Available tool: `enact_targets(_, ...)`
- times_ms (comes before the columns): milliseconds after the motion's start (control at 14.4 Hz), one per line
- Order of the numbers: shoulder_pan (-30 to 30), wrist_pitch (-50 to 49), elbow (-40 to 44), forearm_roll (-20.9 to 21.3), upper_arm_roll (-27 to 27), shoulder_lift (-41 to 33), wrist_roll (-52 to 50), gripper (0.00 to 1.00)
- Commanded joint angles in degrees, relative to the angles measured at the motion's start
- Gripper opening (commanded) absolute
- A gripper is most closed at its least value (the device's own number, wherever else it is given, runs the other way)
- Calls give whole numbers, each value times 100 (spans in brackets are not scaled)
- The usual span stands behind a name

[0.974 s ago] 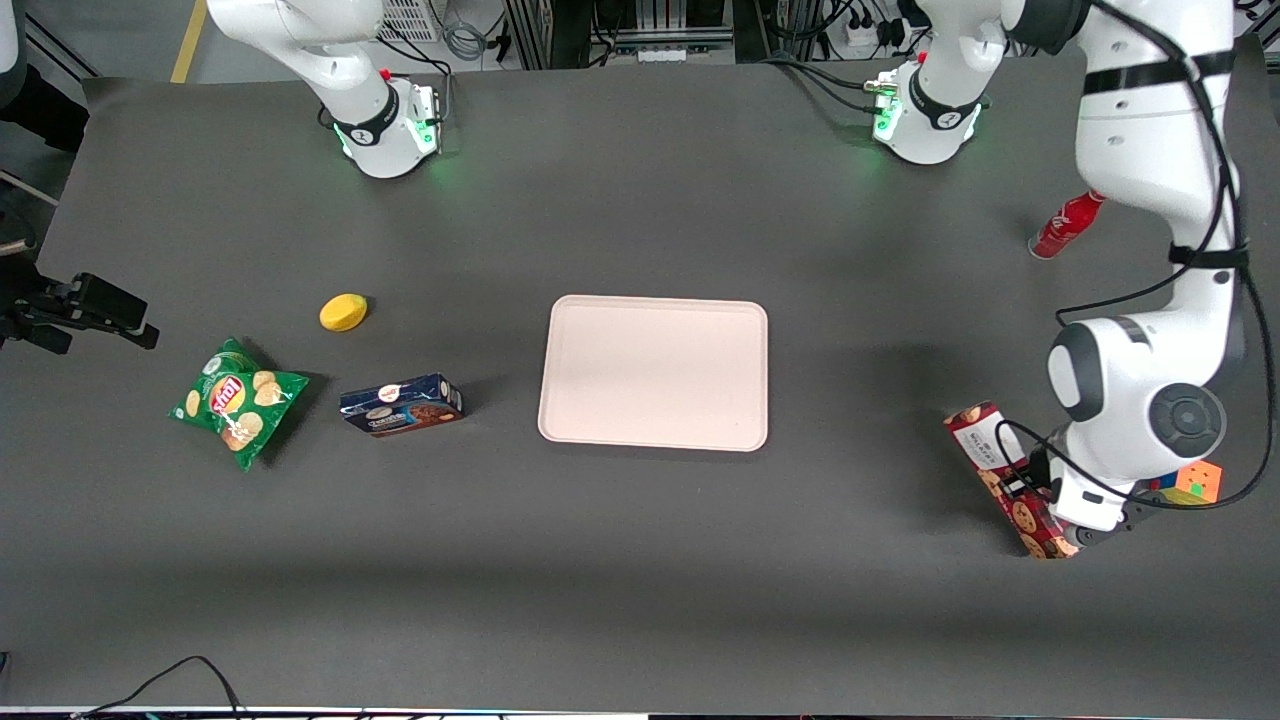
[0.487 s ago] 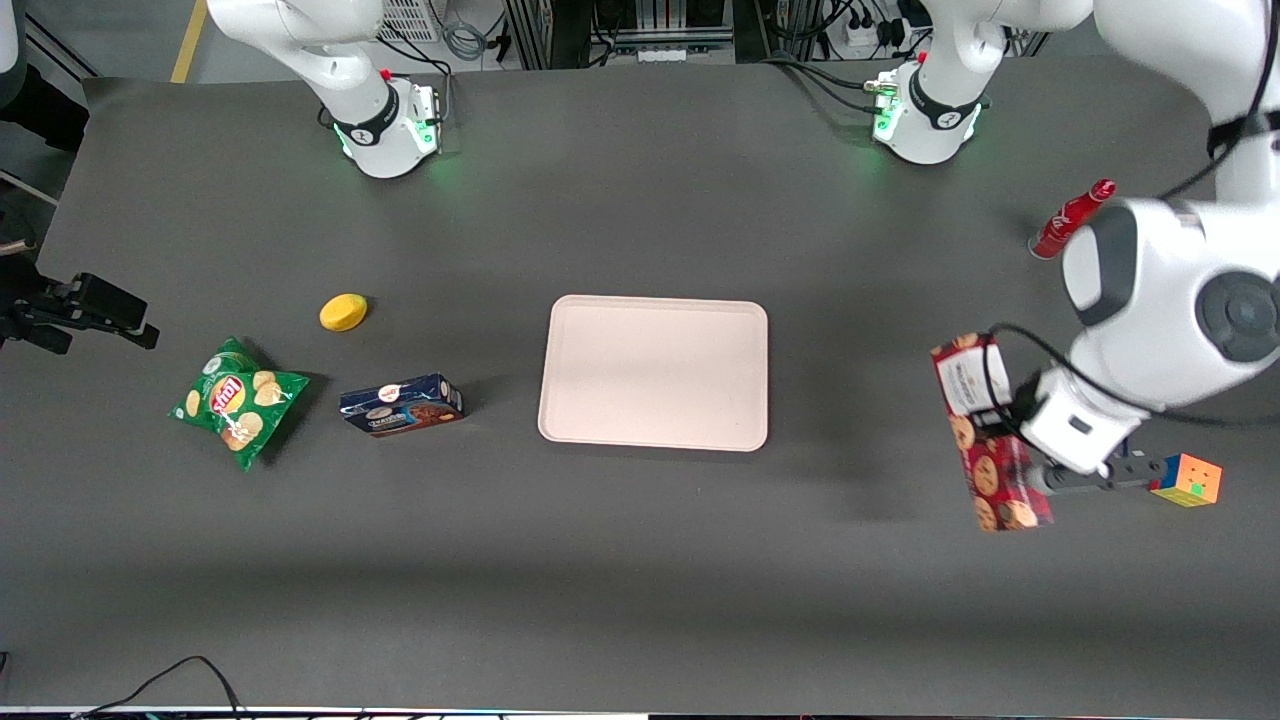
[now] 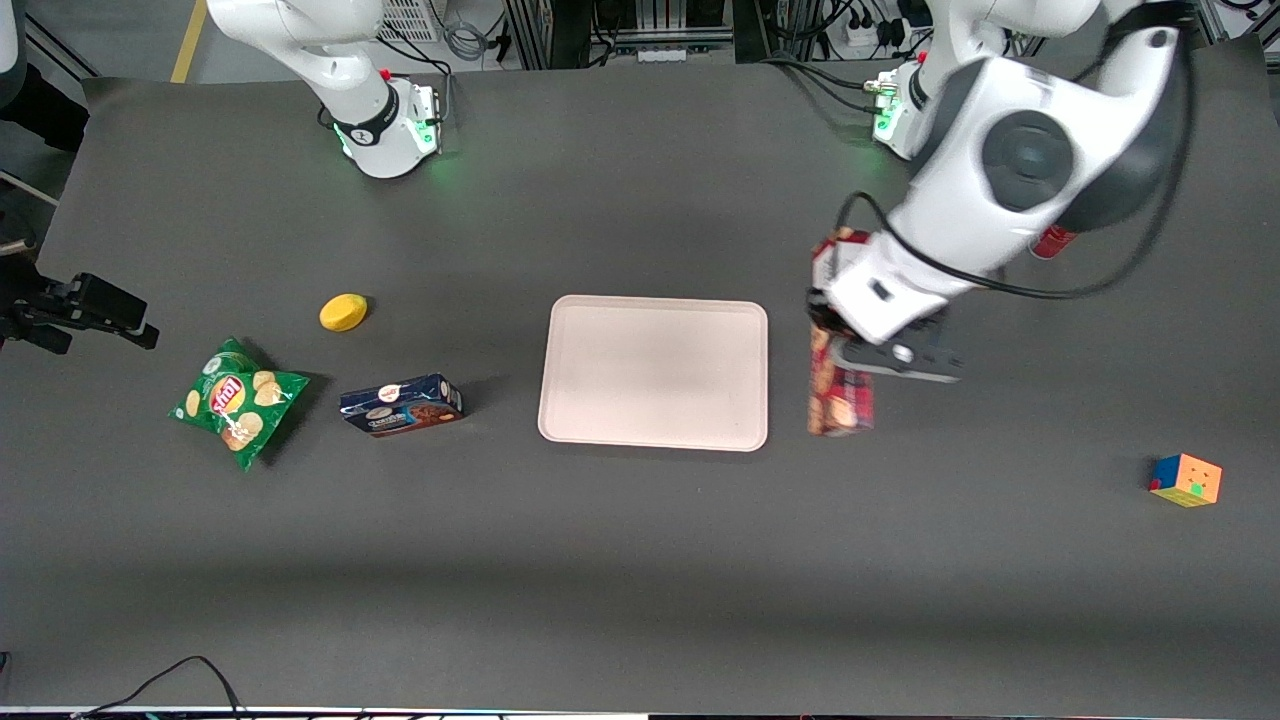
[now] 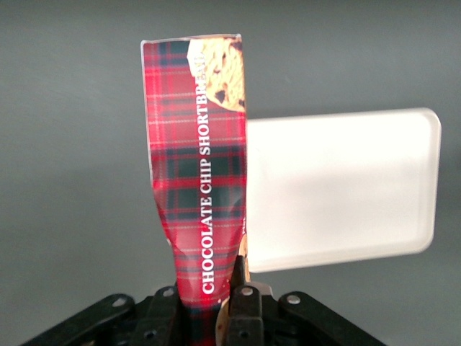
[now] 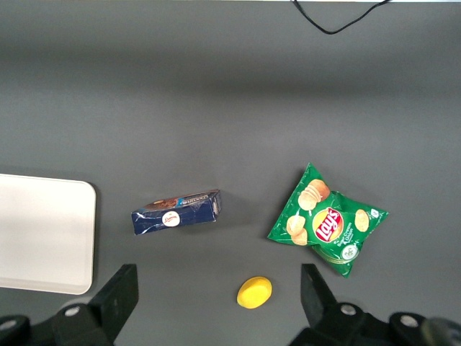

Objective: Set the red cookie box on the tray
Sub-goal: 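Lift the cookie box upright and carry it over the pink tray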

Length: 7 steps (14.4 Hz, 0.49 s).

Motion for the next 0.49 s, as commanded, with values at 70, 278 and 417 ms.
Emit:
enact_targets(70, -82, 742, -999, 100, -351, -180, -110, 0)
enact_targets(278, -100, 2041, -1974, 108, -466, -286, -241, 0)
enact_targets(417, -240, 2928, -2458, 169, -545, -242, -722, 0)
